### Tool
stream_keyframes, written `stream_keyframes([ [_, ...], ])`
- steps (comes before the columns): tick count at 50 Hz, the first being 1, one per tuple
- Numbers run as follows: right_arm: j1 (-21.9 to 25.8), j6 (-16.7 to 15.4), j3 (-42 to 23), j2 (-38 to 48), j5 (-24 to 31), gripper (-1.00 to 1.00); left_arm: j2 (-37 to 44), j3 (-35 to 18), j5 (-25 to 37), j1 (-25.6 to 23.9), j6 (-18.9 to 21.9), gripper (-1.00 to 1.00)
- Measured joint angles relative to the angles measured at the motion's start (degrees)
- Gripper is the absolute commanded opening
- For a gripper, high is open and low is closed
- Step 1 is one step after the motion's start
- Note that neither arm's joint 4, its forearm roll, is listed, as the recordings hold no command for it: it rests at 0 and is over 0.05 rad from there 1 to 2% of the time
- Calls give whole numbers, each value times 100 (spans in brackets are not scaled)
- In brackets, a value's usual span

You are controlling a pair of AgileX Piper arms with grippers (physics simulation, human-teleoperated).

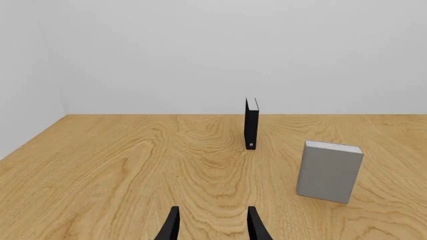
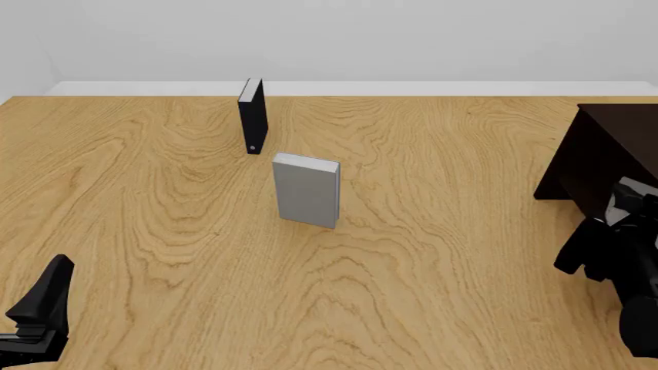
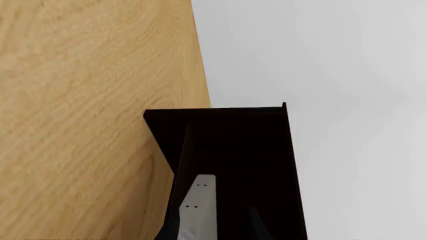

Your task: Pick up the book on the right and place it on the cabinet shelf.

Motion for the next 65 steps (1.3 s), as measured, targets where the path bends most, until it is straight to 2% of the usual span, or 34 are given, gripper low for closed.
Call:
stream_keyframes([
  [28, -102, 143, 153, -191, 84, 100, 0, 0, 0, 0, 0, 100],
  [65, -189, 166, 380, -249, -64, 100, 0, 0, 0, 0, 0, 100],
])
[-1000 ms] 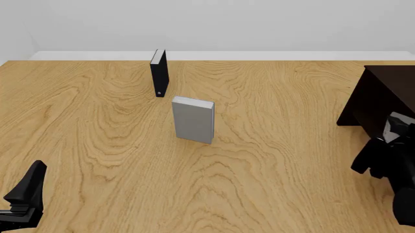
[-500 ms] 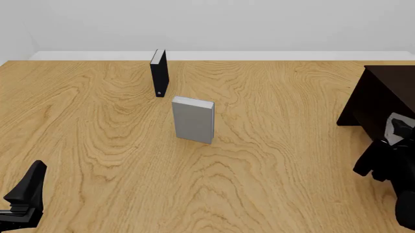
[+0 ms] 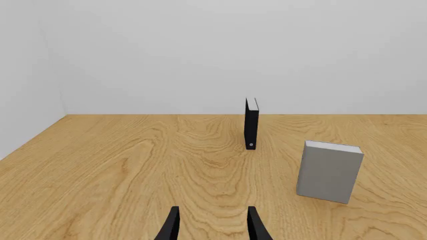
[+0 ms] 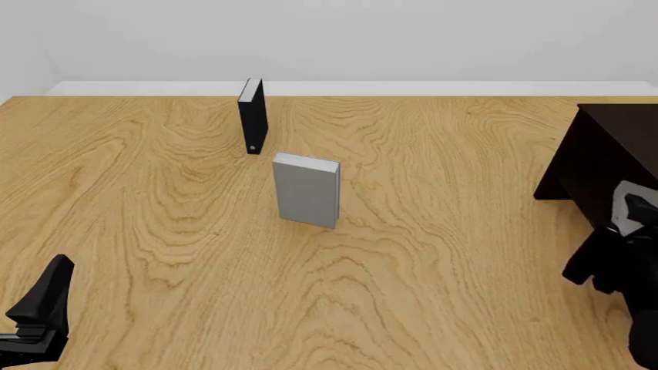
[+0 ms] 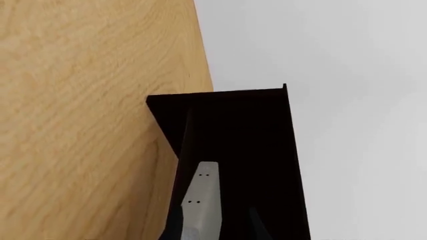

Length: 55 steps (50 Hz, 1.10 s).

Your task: Pick up the book on the right and place it on the cabinet shelf.

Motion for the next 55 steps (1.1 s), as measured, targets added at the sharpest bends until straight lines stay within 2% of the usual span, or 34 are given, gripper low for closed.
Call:
stream_keyframes([
  [55, 6, -107, 93, -292, 242, 100, 0, 0, 0, 0, 0, 100],
])
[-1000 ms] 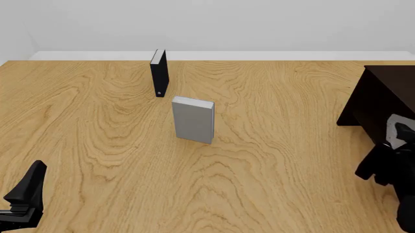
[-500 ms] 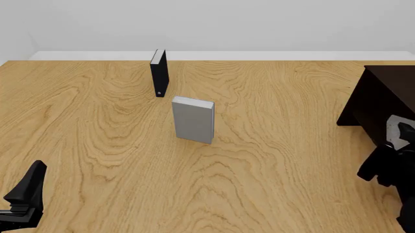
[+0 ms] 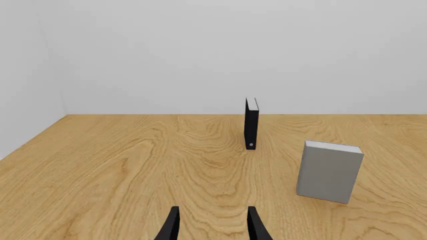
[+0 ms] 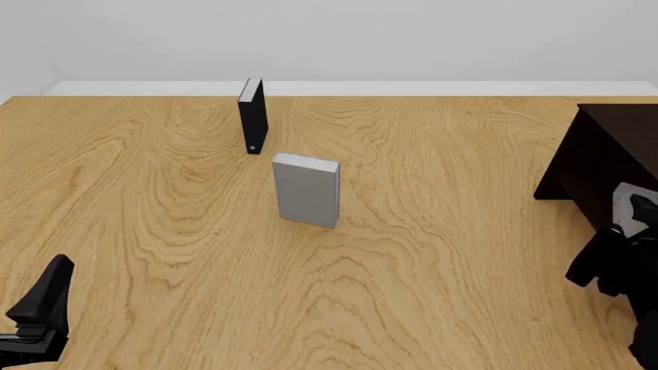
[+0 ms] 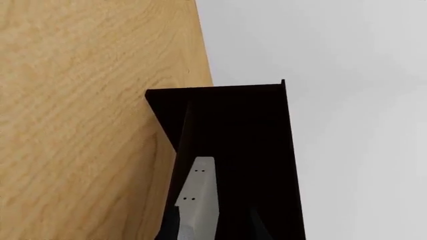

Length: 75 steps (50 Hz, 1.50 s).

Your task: Pick up the book on the right and place it on the cabinet shelf.

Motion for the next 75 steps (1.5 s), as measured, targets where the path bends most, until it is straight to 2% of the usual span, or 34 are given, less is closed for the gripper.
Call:
stream_keyframes([
  [30, 195, 20, -274, 9, 370, 100, 0, 0, 0, 0, 0, 100],
  [46, 654, -9, -762, 124, 429, 100, 0, 0, 0, 0, 0, 100],
  [63, 928, -12, -901, 70, 550, 100, 0, 0, 0, 0, 0, 100],
  [75, 1189, 90, -913, -301, 853, 100, 0, 0, 0, 0, 0, 100],
])
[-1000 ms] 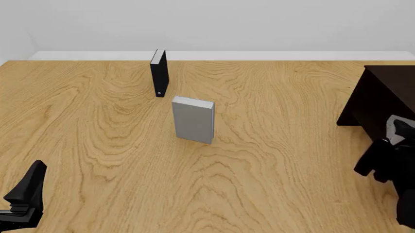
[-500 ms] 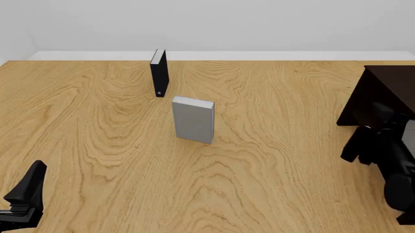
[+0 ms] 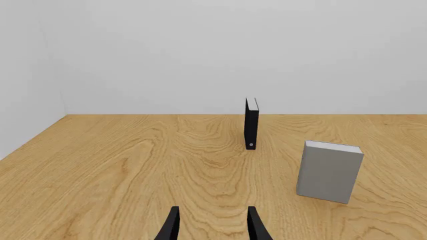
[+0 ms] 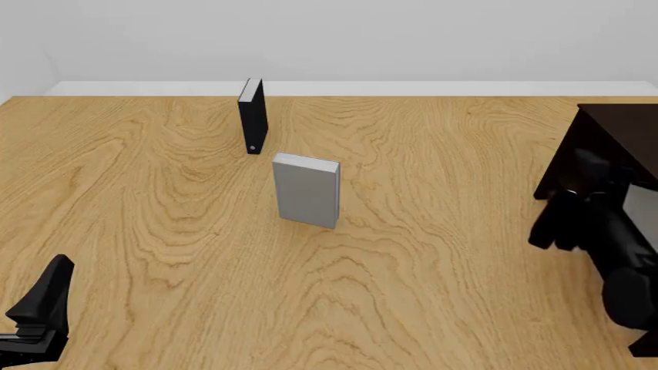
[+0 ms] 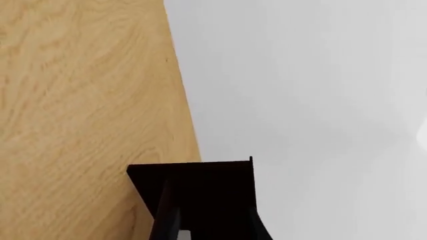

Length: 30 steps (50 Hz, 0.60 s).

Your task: Pick up the book on the right and place it on the cabinet shelf.

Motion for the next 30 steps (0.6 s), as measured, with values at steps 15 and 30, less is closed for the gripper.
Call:
stream_keyframes([
  [15, 228, 293, 64, -816, 623, 100, 0, 0, 0, 0, 0, 100],
  [30, 275, 1101, 148, -2331, 2014, 100, 0, 0, 0, 0, 0, 100],
])
